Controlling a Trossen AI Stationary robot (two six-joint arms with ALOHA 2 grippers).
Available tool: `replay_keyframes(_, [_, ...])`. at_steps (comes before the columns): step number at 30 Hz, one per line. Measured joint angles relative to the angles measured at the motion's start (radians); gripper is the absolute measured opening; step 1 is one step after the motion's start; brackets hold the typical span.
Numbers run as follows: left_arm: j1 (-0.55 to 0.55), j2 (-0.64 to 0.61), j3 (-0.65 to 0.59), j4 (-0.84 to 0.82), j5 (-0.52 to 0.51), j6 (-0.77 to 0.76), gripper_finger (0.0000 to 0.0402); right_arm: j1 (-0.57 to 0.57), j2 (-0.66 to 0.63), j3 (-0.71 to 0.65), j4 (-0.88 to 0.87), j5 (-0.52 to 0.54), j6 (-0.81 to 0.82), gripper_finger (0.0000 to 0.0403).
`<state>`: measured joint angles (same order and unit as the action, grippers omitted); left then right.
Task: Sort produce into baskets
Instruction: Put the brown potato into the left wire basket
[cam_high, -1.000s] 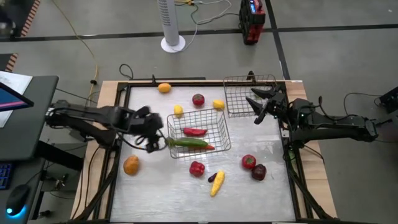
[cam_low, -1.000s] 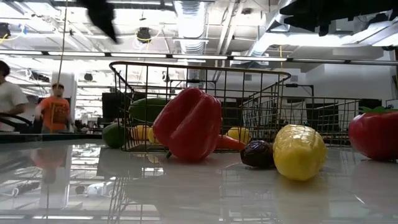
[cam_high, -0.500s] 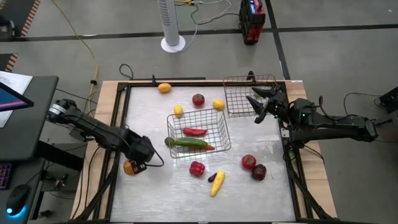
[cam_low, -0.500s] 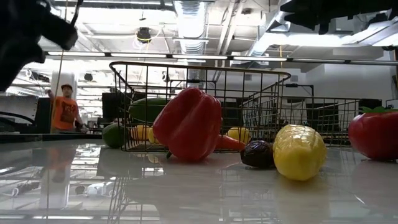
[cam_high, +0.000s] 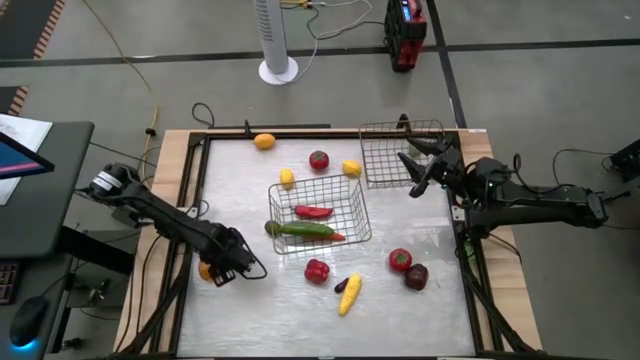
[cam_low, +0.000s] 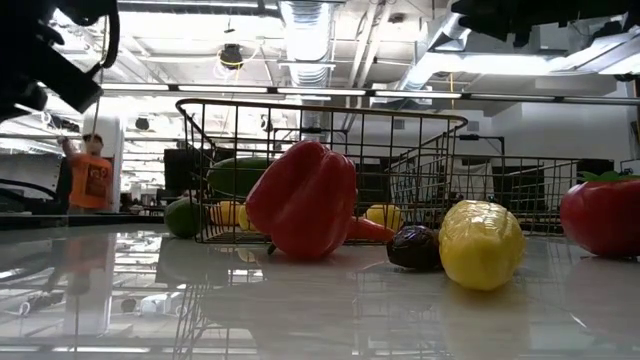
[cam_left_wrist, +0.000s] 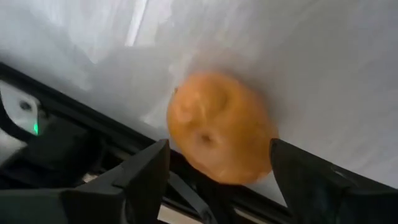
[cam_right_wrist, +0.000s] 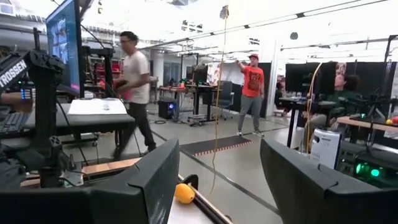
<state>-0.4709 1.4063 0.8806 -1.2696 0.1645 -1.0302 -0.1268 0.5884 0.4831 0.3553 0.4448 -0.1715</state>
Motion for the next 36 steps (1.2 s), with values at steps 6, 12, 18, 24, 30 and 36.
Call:
replay_keyframes(6, [-0.066, -0.013, 0.000, 0.036, 0.011, -0.115, 0.0293, 0.000, 0.000, 0.000, 0.009, -0.003, -0.047, 0.0253])
replay_keyframes(12, [-0.110, -0.013, 0.000, 0.052, -0.026, -0.188, 0.0300, 0.000, 0.000, 0.000, 0.047, -0.011, -0.066, 0.0253])
replay_keyframes(18, [-0.126, -0.013, -0.001, 0.031, -0.066, -0.224, 0.0300, 0.000, 0.001, 0.010, 0.050, -0.066, -0.066, 0.0253])
replay_keyframes(24, [-0.126, -0.013, -0.076, 0.083, -0.035, -0.239, 0.0300, 0.000, 0.001, 0.011, 0.046, -0.088, -0.066, 0.0253])
replay_keyframes(30, [-0.126, -0.013, -0.096, 0.095, -0.038, -0.228, 0.0300, 0.000, 0.001, 0.011, 0.046, -0.088, -0.066, 0.0253])
replay_keyframes(36, [-0.126, -0.015, -0.097, 0.129, -0.068, -0.215, 0.0275, 0.000, 0.000, 0.011, 0.050, -0.088, -0.065, 0.0253])
